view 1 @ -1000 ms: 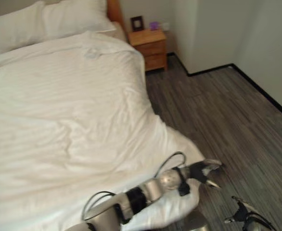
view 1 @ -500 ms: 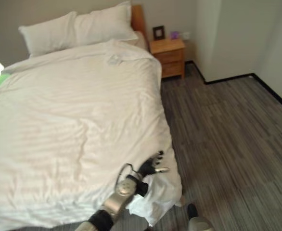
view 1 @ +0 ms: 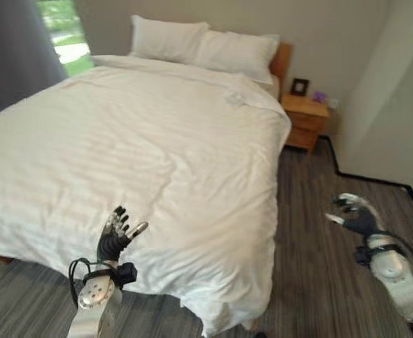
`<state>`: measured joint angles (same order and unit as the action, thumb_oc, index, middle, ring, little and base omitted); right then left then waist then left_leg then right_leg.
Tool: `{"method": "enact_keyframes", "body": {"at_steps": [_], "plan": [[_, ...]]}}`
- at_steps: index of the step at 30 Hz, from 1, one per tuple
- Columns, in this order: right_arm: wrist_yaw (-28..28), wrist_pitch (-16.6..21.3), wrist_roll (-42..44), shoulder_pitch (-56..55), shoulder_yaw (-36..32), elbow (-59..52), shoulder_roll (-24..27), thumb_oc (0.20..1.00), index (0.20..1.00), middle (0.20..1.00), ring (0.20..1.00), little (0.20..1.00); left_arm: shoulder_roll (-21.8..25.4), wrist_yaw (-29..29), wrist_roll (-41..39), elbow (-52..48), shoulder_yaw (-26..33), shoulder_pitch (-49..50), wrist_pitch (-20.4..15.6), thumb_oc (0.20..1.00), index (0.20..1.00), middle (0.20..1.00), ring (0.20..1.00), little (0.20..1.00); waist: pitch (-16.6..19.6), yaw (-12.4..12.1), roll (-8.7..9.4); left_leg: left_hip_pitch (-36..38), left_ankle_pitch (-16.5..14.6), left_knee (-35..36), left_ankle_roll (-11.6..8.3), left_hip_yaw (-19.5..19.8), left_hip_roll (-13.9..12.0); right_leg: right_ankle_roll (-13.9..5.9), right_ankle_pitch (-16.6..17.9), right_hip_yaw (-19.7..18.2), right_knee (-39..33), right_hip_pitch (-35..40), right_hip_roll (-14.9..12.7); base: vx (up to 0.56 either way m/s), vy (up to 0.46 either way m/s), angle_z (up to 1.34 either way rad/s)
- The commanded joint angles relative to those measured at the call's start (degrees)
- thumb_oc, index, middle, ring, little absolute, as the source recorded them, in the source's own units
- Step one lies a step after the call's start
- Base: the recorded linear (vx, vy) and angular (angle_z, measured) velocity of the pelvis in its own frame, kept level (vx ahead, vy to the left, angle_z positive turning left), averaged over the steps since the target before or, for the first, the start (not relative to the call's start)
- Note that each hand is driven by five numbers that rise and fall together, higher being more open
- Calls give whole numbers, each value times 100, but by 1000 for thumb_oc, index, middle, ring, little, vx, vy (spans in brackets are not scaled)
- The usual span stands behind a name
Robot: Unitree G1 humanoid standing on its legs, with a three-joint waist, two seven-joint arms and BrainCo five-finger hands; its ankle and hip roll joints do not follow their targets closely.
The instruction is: Making the bed.
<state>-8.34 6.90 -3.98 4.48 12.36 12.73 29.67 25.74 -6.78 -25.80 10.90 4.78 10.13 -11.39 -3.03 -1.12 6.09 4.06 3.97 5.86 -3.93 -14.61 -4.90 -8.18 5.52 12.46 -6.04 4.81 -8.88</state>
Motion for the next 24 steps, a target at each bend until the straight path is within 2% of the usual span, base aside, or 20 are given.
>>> {"method": "enact_keyframes", "body": {"at_steps": [1,2,3,5,8,9,10,13,17,23,24], "plan": [[52,226,1470,535,-81,445,-198,200,200,200,200,200,38,-128,120,28,133,-486,-377,1000,1000,1000,1000,1000,-406,-61,-276,252,-573,-86,13,76,-170,-219,-511,80,134,247,-357,2,6,35],[53,230,1472,544,-79,452,-201,200,200,200,200,200,41,-128,120,29,137,-489,-377,1000,1000,1000,1000,1000,-397,-55,-270,230,-558,-86,15,80,-168,-216,-498,83,129,230,-359,35,-3,40],[78,284,2142,844,129,848,-698,200,200,200,200,200,36,-128,117,192,139,-482,-350,1000,1000,1000,1000,1000,-383,-245,-255,158,-517,-86,-6,207,-154,-197,-509,259,112,290,-373,24,-18,47],[153,316,2871,1035,202,1229,-1078,200,200,200,200,200,38,-126,113,291,159,-446,-336,1000,1000,1000,1000,1000,-382,-414,-232,84,-480,-86,-29,331,-142,-183,-531,409,104,336,-374,31,-19,34],[339,465,4481,1287,75,1672,-1727,200,200,200,200,200,61,-101,88,373,155,-335,-279,1000,1000,1000,1000,1000,-470,-728,-217,-71,-398,-86,-72,552,-135,-167,-577,647,104,385,-367,4,-25,49],[343,467,4484,1294,73,1679,-1728,200,200,200,200,200,63,-101,87,372,156,-339,-278,1000,1000,1000,1000,1000,-460,-722,-212,-94,-384,-86,-68,558,-131,-166,-568,652,104,366,-370,-63,-38,58],[335,672,5324,1661,-130,1897,-2110,200,200,200,200,200,140,-54,45,375,88,-316,-294,1000,1000,1000,1000,1000,-578,-947,-242,-290,-304,-86,-124,708,-136,-164,-583,803,104,311,-355,-89,-34,58],[349,912,5905,1965,-411,1845,-2344,200,200,200,200,200,211,34,8,222,40,-266,-332,1000,1000,1000,1000,1000,-696,-1130,-320,-510,-225,-86,-182,818,-155,-158,-597,890,104,178,-343,-81,-18,38],[417,1189,6205,2311,-592,1594,-2415,200,200,200,200,200,230,124,-122,85,-61,-291,-385,1000,1000,1000,1000,1000,-864,-1271,-438,-700,-154,-86,-229,901,-165,-163,-592,987,104,62,-348,-59,4,17],[342,1709,6419,3070,-802,1135,-2435,200,200,200,200,200,158,256,-413,-93,-582,-682,-527,1000,1000,1000,1000,1000,-1318,-1343,-814,-1250,57,-86,-337,1000,-170,-140,-481,991,104,-438,-397,-121,20,10],[290,1791,6529,3225,-836,1350,-2488,200,200,200,200,200,160,333,-377,-266,-852,-827,-574,1000,1000,1000,1000,1000,-1461,-1297,-991,-1426,120,-86,-368,965,-151,-144,-403,934,104,-666,-456,-128,56,10]]}}
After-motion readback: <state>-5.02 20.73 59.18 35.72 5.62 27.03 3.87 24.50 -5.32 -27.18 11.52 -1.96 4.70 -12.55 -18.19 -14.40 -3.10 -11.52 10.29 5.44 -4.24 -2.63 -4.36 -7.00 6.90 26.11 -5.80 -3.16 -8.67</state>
